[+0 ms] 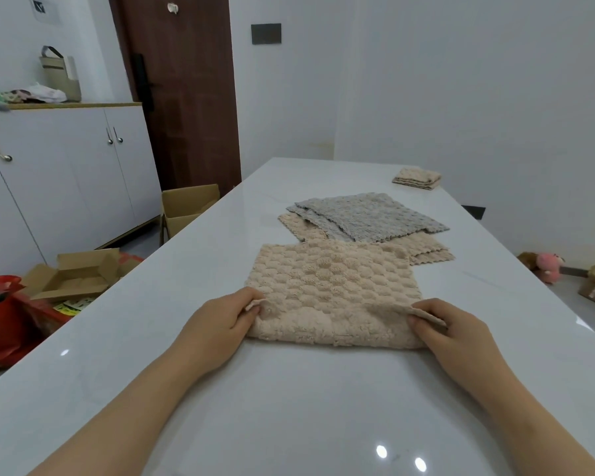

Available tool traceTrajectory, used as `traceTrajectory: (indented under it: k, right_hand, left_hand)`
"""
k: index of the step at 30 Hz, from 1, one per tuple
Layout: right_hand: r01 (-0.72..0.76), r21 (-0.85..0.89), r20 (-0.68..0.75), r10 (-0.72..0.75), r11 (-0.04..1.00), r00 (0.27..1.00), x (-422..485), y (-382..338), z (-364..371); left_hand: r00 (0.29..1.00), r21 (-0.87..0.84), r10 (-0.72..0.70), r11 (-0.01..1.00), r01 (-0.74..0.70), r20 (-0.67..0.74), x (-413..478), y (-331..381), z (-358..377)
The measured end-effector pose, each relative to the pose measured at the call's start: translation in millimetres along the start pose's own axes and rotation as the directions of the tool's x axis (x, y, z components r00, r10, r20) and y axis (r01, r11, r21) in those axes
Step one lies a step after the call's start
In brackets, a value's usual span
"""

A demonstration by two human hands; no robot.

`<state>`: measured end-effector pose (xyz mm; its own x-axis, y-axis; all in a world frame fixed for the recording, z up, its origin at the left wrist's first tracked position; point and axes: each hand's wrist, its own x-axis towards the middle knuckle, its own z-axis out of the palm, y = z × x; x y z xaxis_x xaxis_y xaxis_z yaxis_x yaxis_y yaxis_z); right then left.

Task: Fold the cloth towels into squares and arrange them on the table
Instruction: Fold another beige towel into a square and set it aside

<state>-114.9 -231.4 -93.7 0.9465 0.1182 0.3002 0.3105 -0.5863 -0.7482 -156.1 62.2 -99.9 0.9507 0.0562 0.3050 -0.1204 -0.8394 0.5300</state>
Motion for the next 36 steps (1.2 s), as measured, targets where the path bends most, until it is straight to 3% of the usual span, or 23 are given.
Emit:
traceTrajectory:
  k: [7, 11, 16, 20, 23, 26, 30, 36]
  right_hand:
    - [-0.018, -0.02, 0.069, 0.019, 1.0, 0.997, 0.5, -3.2, -3.4]
    - [0.018, -0.042, 0.118, -0.013, 0.999, 0.993, 0.1, -6.0, -4.5]
    - [0.015, 0.056, -0.03, -0.014, 0.998, 0.999, -1.9, -5.3, -2.5]
    - [-0.002, -0.042, 0.023, 0.002, 0.999, 1.0, -1.9, -4.6, -1.7]
    - [-0.032, -0.103, 0.058, 0.039, 0.994, 0.998, 0.5, -5.8, -5.1]
    - [-0.058, -0.13, 0.108, 0.072, 0.99, 0.992, 2.4, -7.4, -8.5]
    - [-0.069, -0.105, 0.131, 0.082, 0.992, 0.988, 1.7, -10.1, -8.9]
    - [-0.117, 0.084, 0.024, 0.116, 0.99, 0.993, 8.4, -10.6, -9.3]
  left_hand:
    - [0.996, 0.172, 0.044, 0.985, -0.029, -0.081, -3.0, 0.8, -9.9]
    - [0.997, 0.072, 0.014, 0.997, -0.009, -0.078, -11.3, -0.5, -18.5]
    - [0.987, -0.133, -0.055, 0.991, 0.035, -0.153, -7.3, -0.7, -10.4]
    - [0.999, 0.041, -0.052, 0.998, 0.052, 0.01, -2.5, -0.6, -6.9]
    - [0.999, 0.202, -0.042, 0.978, 0.043, -0.009, -3.3, 2.2, -11.5]
    - [0.998, 0.25, -0.057, 0.966, 0.062, -0.026, -7.2, 2.3, -17.9]
    - [0.99, 0.08, -0.127, 0.988, 0.131, -0.052, -9.6, 1.8, -22.8]
    - [0.966, -0.194, -0.215, 0.963, 0.186, -0.141, -1.6, -1.6, -21.4]
